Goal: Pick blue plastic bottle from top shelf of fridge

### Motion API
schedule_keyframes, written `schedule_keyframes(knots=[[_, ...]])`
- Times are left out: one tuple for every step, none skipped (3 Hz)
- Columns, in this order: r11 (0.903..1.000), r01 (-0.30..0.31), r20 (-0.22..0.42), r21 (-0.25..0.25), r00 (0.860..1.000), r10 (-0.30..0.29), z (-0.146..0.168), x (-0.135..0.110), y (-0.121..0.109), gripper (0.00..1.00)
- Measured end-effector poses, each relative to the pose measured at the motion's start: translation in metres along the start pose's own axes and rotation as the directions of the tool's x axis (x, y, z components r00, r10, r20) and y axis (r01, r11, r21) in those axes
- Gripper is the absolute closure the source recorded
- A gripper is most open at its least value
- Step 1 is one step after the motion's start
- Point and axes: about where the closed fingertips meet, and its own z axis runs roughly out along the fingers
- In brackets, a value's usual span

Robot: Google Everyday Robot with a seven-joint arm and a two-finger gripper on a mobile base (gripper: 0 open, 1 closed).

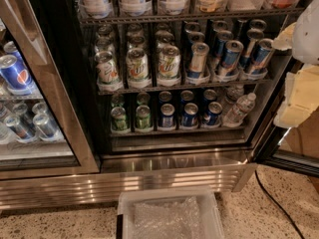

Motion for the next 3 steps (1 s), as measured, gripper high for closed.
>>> schedule_keyframes(knots=[[1.0000,0.000,0.001,0.000,1.000,0.000,0.000,0.000,0.000,0.00],[1.0000,0.006,0.064,0.001,0.998,-0.006,0.011,-0.016,-0.006,0.00],[0.9969,-0.024,0.162,0.074,0.987,0.012,0.014,-0.051,-0.023,0.00]])
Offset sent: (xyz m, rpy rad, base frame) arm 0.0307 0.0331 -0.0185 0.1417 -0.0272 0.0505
